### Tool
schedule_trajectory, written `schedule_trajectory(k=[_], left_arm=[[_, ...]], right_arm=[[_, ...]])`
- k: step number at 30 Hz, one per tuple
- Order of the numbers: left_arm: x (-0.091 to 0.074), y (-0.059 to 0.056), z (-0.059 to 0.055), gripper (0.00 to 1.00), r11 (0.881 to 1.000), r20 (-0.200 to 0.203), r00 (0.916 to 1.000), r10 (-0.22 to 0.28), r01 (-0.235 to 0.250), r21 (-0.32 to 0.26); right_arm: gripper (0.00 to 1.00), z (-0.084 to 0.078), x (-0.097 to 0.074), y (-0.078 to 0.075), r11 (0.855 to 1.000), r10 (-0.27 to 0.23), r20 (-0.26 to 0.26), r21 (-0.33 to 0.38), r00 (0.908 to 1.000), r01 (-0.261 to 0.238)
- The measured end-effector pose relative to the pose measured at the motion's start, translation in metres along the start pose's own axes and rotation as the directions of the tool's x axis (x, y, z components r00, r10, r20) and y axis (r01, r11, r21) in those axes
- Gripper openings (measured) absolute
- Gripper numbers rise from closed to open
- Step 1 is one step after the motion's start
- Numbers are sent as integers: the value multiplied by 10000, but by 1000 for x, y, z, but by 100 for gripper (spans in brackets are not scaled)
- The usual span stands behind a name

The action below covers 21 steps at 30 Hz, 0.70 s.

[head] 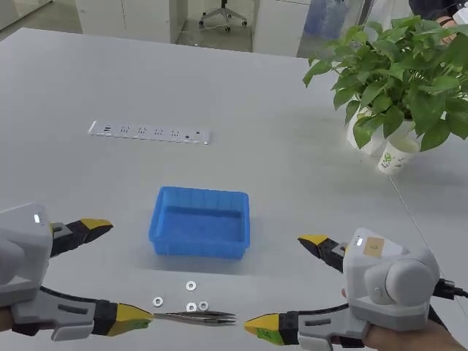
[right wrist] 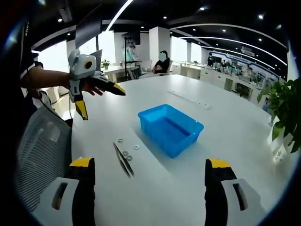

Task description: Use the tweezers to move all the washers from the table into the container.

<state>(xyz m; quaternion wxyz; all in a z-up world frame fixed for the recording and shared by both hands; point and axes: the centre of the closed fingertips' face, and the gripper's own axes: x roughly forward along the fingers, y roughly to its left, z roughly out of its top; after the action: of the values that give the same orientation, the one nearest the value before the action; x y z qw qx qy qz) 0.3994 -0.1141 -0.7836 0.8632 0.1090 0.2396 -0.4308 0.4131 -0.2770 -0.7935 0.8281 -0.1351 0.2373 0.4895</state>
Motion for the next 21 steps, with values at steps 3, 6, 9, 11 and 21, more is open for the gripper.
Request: schedule_trajectory(k=[3,6,9,11,21], left_arm=[[0,0,1,98,10000,1,10000,-16,16,28],[0,0,1,98,10000,-19,10000,-38,38,51],[1,0,1,99,10000,-2,10000,-27,27,22],[1,0,2,99,10000,27,10000,-28,28,-29],[0,0,2,99,9999,-99,9999,-57,58,88]], right_arm=[[99,0,0,0,10000,-3,-15,-16,10000,3],[99,0,0,-1,10000,-17,-13,-13,10000,17],[99,0,-1,-1,10000,-27,-7,-28,10000,27],[99,-1,-1,-1,10000,-36,-12,-29,10000,36],[98,0,-1,-2,10000,-30,-29,-70,10000,30]])
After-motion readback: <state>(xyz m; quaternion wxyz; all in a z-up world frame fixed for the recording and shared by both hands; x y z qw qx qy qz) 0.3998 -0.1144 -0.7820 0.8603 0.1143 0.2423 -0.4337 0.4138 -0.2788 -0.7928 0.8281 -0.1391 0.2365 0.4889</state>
